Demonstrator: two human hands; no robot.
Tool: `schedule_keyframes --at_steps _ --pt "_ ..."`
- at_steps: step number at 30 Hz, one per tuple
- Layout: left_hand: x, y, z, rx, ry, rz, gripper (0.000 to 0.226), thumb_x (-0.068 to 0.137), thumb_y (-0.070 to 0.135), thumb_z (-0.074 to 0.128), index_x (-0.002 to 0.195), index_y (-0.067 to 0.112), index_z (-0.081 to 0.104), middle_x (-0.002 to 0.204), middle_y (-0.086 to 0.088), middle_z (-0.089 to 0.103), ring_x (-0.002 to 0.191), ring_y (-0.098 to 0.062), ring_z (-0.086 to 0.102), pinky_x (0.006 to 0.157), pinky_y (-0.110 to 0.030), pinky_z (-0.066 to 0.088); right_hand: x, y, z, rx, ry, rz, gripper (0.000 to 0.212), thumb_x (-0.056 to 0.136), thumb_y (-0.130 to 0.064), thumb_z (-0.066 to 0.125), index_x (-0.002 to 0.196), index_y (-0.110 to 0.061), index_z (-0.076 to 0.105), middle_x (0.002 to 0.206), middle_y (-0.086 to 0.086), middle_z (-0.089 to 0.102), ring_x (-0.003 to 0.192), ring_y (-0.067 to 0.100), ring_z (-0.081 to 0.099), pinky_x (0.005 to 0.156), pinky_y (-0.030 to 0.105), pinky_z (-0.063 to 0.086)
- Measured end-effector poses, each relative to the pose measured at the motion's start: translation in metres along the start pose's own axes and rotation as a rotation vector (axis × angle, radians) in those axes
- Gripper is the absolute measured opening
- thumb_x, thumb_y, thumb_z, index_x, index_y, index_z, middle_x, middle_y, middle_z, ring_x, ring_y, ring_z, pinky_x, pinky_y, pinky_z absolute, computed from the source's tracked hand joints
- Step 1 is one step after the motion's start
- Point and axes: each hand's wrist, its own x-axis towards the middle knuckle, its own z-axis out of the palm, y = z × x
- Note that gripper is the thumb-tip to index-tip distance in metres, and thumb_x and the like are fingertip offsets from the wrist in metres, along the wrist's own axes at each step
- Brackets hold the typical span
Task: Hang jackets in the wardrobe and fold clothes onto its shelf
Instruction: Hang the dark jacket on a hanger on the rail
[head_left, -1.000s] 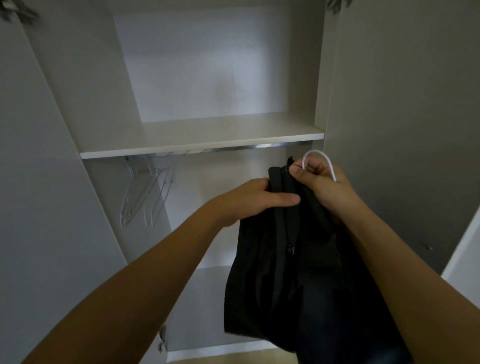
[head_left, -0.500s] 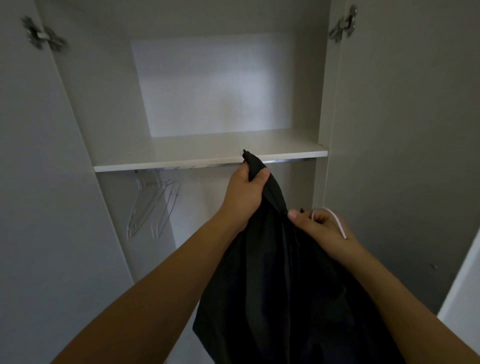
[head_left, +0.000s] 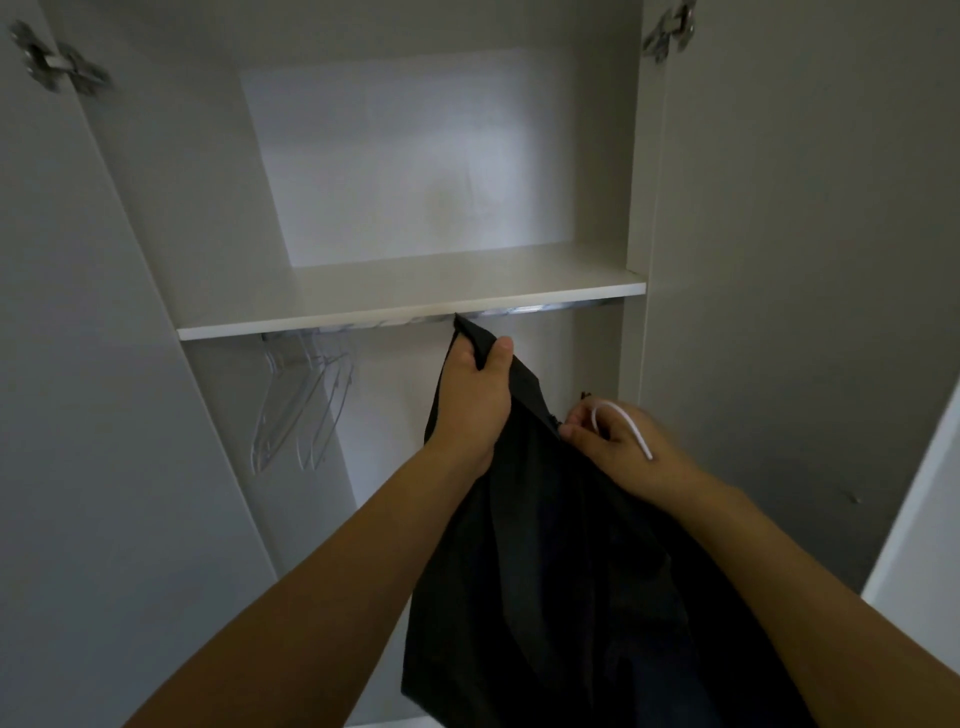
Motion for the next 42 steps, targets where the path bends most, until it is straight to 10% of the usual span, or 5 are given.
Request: schedule_keyframes --at_steps 10,26,31,35,42 --pt "-0.009 -0.022 -0.007 0.126 -0.073 -0.125 0.094 0.078 0.011 0.073 0.152 0.016 0.015 0.141 -0.01 0.042 0.124 -0.027 0.047 0.106 -0.045 0.043 0.007 0.007 0.004 0.307 -0.084 0.034 0.031 0.091 -0.036 0.06 0.062 -0.023 0.058 0.061 -0.007 0.057 0.058 0.005 0.057 0.055 0.015 0.045" --pt "0.001 -0.025 -0.046 -0.021 0.215 -0.16 0.093 0.091 0.007 0.062 0.155 0.021 -0.005 0.159 -0.006 0.017 0.14 -0.027 0.028 0.113 -0.039 0.025 0.018 0.009 -0.014 0.297 -0.083 0.044 0.021 0.094 -0.022 0.06 0.074 -0.019 0.068 0.072 -0.01 0.069 0.07 0.003 0.066 0.062 0.012 0.046" --pt "-0.016 -0.019 -0.057 0.732 0.415 0.47 0.078 0.078 0.022 0.073 0.143 0.009 0.031 0.141 -0.016 0.038 0.131 -0.032 0.033 0.112 -0.048 0.023 0.021 0.006 -0.024 0.412 -0.069 -0.003 0.024 0.094 -0.013 0.058 0.071 -0.016 0.064 0.064 -0.012 0.065 0.063 -0.002 0.062 0.062 0.009 0.046" --pt "-0.011 -0.013 -0.03 1.024 0.009 0.636 0.032 0.098 0.029 0.044 0.128 0.025 0.055 0.126 -0.002 0.058 0.131 -0.023 0.038 0.118 -0.052 -0.003 0.028 -0.006 -0.026 0.371 -0.08 -0.094 0.027 0.094 -0.013 0.058 0.068 -0.018 0.063 0.064 -0.014 0.062 0.063 -0.004 0.059 0.064 0.008 0.045" --pt "0.001 -0.011 -0.019 0.985 -0.611 0.258 0.035 0.102 0.03 0.042 0.095 0.003 0.063 0.095 -0.009 0.064 0.087 -0.021 0.059 0.08 -0.033 0.045 0.031 -0.004 -0.017 0.32 -0.157 -0.041 0.024 0.095 -0.022 0.058 0.073 -0.028 0.067 0.069 -0.013 0.065 0.069 -0.001 0.061 0.065 0.01 0.047"
